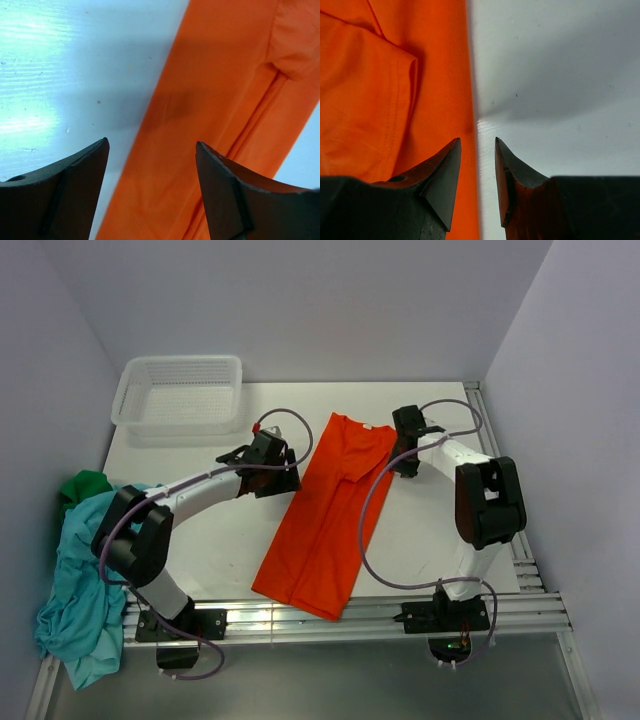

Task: Roll the t-shirts
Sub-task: Fold the tshirt

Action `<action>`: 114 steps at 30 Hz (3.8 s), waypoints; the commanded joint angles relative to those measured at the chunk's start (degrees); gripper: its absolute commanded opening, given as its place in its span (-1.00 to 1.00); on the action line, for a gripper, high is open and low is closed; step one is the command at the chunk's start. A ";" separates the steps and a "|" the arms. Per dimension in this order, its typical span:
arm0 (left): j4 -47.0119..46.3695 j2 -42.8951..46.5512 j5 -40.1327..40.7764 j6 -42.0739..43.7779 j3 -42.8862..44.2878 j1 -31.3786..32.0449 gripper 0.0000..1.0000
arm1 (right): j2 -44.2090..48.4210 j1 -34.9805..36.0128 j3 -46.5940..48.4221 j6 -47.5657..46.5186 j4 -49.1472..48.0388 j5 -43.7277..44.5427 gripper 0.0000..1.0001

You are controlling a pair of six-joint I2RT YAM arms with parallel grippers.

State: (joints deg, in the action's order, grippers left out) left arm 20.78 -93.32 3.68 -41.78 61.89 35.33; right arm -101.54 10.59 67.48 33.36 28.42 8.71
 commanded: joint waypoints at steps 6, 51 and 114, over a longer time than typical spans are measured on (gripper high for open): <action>-3.72 -3.45 -2.10 1.44 1.22 -0.70 0.44 | -4.98 2.77 4.14 1.26 -0.39 5.78 -0.25; 1.81 10.23 -1.04 1.70 -0.62 -8.88 0.61 | -17.95 8.83 39.59 -4.36 8.50 4.40 -0.35; 0.14 30.83 2.73 -30.38 -37.37 26.72 -0.06 | 52.76 45.92 -48.67 25.26 -0.30 -7.83 -0.87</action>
State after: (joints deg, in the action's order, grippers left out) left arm 21.56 -61.12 6.39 -71.37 24.34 61.45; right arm -48.47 55.77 18.35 58.30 27.44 0.93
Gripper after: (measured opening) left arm 0.490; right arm 0.074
